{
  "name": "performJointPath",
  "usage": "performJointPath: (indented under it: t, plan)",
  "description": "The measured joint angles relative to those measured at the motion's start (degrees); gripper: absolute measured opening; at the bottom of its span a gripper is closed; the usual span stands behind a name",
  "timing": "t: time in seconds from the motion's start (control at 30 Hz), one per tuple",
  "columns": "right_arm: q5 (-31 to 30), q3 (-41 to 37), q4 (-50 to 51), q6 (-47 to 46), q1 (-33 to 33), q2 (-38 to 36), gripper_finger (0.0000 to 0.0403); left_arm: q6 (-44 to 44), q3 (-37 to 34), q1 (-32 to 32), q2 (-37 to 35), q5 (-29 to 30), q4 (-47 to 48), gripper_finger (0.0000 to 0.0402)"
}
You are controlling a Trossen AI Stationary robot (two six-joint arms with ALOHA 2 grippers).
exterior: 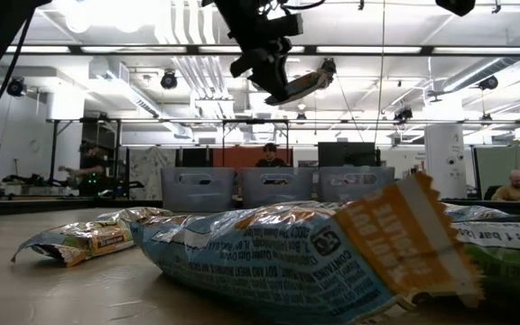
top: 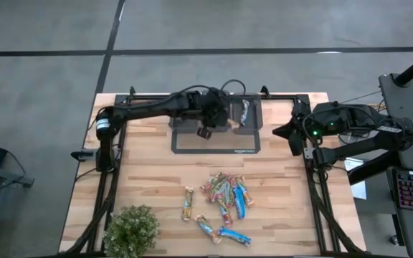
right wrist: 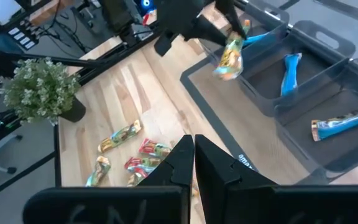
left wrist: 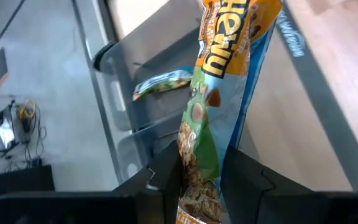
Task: Pick and place Granola Bars by type
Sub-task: Put the yellow granola bar into the right black bin
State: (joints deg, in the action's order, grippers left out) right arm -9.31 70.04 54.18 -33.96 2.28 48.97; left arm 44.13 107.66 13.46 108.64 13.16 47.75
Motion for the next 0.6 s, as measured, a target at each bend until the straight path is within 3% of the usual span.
performJointPath:
  t: [0.6]
  plan:
    - [-1.4, 0.0, 0.1, 0.2, -0.2, 0.0, 0.0009, -4.8, 0.1, 6.6, 0.0, -1.7, -2.5, 0.0083]
